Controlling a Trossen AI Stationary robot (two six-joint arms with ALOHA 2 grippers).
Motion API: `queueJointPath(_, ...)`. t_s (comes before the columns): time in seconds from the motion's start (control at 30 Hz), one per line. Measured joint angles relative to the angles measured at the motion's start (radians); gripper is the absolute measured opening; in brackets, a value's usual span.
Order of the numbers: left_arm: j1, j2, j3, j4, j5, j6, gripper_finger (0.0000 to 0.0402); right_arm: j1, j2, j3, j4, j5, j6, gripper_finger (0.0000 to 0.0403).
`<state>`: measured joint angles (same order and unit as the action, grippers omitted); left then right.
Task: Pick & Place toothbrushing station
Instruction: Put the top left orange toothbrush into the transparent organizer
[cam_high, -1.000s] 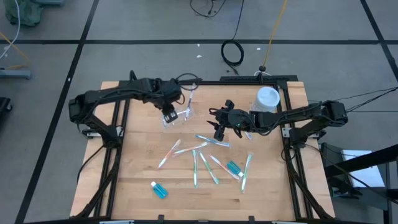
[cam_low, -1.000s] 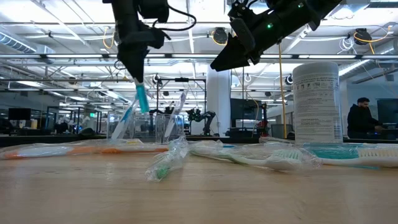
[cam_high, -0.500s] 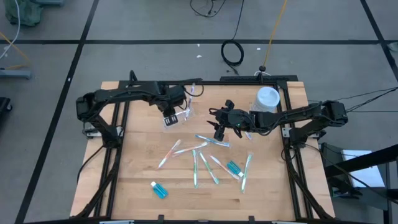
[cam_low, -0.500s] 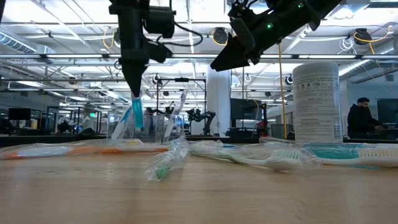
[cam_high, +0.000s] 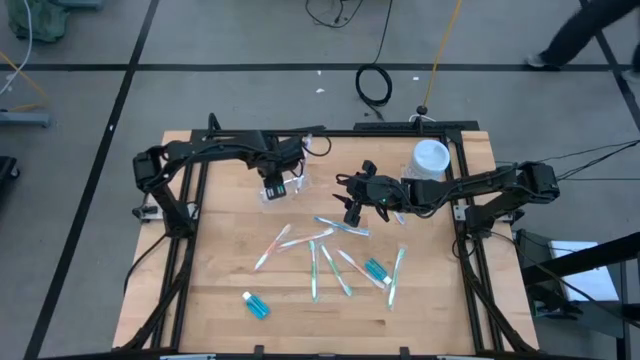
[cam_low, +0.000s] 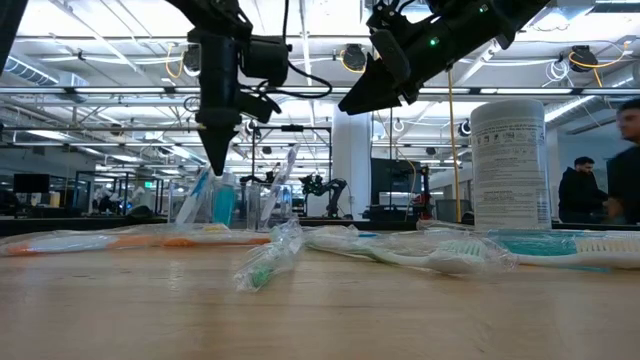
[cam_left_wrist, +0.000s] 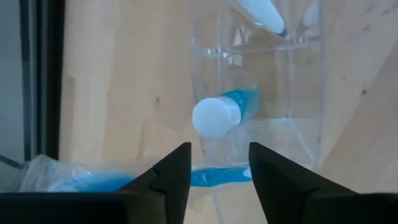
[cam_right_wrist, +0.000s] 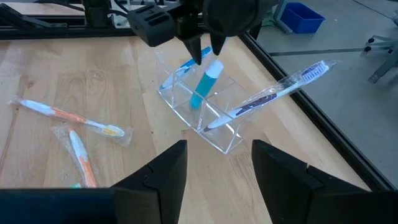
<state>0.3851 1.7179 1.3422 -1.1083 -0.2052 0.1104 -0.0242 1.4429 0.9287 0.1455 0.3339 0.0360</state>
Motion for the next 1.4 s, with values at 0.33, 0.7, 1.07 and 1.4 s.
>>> queueJointPath(0.33, -0.029, -0.009, 0.015, -0.028, -0.007, 0.016, 0.0195, 0.0, 0.0, 0.0, 0.0, 0.0, -0.006, 0.0171)
queueJointPath(0.7, -0.108, -0.074, 0.203, -0.275, -0.007, -0.063, 0.0195, 0.0, 0.0, 0.0, 0.0, 0.0, -0.014, 0.0171)
queueJointPath(1.07, -0.185, -0.356, 0.156, -0.272, -0.006, -0.257, 0.0196, 0.0, 0.0, 0.0, -0.019, -0.157, -0.015, 0.0171)
queueJointPath(1.4, -0.389, -0.593, -0.255, 0.125, -0.003, -0.528, 0.0195, 0.002, 0.0, -0.055, 0.014, -0.287, -0.014, 0.0171)
